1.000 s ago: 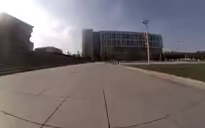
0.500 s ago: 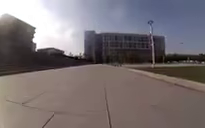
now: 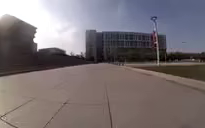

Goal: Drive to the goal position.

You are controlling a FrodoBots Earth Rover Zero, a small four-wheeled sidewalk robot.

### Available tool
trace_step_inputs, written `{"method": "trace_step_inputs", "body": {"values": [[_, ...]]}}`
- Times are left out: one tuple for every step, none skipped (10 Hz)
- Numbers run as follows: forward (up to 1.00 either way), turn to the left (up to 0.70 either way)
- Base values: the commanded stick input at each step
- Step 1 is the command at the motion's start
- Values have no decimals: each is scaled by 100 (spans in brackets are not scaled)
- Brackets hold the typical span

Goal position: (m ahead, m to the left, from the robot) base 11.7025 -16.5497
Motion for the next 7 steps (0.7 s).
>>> {"method": "trace_step_inputs", "body": {"values": [[100, 0], [100, 0], [100, 0], [100, 0], [100, 0], [100, 0], [100, 0]]}}
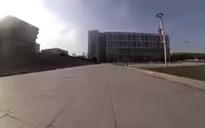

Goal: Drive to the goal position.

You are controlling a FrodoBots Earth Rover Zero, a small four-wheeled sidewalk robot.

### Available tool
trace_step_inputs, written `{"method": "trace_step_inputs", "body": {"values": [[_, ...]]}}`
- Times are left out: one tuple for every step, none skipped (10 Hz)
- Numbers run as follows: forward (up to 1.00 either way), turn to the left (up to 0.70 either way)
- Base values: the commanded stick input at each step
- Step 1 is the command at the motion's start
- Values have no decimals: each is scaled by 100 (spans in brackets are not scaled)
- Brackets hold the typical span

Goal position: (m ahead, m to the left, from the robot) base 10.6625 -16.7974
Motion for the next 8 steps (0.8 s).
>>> {"method": "trace_step_inputs", "body": {"values": [[100, 0], [100, 0], [100, 0], [100, 0], [100, 0], [100, 0], [100, 0], [100, 0]]}}
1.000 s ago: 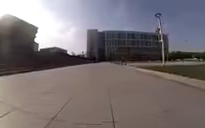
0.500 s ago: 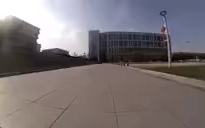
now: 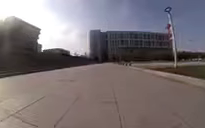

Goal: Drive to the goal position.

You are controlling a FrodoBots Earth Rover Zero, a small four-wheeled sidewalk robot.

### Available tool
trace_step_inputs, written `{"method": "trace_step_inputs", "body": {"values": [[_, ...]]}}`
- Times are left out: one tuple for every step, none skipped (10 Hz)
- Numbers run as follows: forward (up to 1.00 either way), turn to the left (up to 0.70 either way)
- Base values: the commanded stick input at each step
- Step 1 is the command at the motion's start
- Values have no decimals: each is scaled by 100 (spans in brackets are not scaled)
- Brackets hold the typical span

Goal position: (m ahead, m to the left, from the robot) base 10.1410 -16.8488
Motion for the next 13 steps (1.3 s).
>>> {"method": "trace_step_inputs", "body": {"values": [[100, -4], [100, -20], [100, -40], [100, -40], [100, -40], [100, -28], [100, -8], [100, 0], [100, 0], [100, 0], [100, 0], [100, 0], [100, 0]]}}
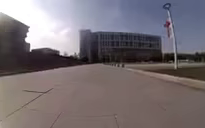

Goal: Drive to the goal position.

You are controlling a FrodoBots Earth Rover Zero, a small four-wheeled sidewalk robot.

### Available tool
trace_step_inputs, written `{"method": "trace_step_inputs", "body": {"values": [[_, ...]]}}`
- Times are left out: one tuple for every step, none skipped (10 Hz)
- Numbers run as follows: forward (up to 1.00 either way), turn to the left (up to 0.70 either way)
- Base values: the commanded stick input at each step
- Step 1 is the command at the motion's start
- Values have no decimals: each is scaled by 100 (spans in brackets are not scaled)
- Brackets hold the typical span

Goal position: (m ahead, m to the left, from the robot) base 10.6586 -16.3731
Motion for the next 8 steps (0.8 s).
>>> {"method": "trace_step_inputs", "body": {"values": [[100, 0], [100, 0], [100, 0], [100, 0], [100, 0], [100, 0], [100, 0], [100, 0]]}}
